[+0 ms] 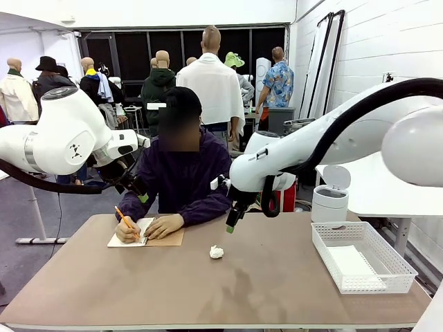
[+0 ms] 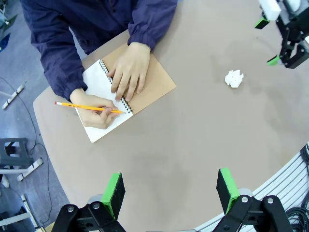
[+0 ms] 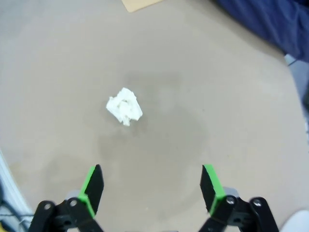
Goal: Sort the paper based on its condition.
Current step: If a person hands you a paper, place it in the Organizing basket , and if it's crumpled, put it in the Trash can.
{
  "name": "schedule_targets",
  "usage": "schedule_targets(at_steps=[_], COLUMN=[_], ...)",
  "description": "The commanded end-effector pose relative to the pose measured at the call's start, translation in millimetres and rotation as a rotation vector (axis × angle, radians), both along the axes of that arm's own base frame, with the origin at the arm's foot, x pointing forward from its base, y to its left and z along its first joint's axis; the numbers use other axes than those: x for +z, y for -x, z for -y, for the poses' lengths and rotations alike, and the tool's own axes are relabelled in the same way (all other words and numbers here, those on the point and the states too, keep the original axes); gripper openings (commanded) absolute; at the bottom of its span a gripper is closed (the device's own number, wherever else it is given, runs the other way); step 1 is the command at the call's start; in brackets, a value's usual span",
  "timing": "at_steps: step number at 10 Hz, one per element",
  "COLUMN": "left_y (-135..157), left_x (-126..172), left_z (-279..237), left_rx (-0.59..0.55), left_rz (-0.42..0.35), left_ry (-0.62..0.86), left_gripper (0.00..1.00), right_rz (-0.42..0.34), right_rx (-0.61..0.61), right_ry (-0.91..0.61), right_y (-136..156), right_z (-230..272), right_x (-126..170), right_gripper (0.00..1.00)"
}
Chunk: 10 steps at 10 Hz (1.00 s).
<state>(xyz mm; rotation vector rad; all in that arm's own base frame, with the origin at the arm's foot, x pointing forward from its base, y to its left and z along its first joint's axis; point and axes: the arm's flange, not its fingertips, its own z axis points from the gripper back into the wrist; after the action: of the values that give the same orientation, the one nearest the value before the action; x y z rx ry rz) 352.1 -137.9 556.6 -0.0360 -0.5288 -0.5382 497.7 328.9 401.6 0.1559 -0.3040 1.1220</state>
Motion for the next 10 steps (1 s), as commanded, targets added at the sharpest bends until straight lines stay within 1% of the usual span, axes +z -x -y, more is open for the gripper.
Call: schedule_targets(at_steps=[1,3,5,10], left_y=[0.2,0.2,0.2,0.2], left_x=[1.0,1.0,1.0,1.0], left_z=[-0.8,-0.8,-0.8,-0.8], left_rx=[-0.001,-0.001,-0.001,-0.001], left_rz=[-0.001,-0.001,-0.001,-0.001], left_ry=[0.012,0.012,0.012,0.012], left_gripper=[1.0,1.0,1.0,1.0], right_rz=[-0.025,-0.064,-0.099,-0.126], right_rx=[0.041,0.069,0.103,0.153], right_ry=[0.017,0.015,0.018,0.055], right_y=[-17.7,-26.6,-26.6,-27.2], right_z=[-9.1,-23.2,-39.4,-54.9], right_x=[-7.3,-26.5,-41.7,-69.1], right_gripper=[1.0,1.0,1.0,1.0])
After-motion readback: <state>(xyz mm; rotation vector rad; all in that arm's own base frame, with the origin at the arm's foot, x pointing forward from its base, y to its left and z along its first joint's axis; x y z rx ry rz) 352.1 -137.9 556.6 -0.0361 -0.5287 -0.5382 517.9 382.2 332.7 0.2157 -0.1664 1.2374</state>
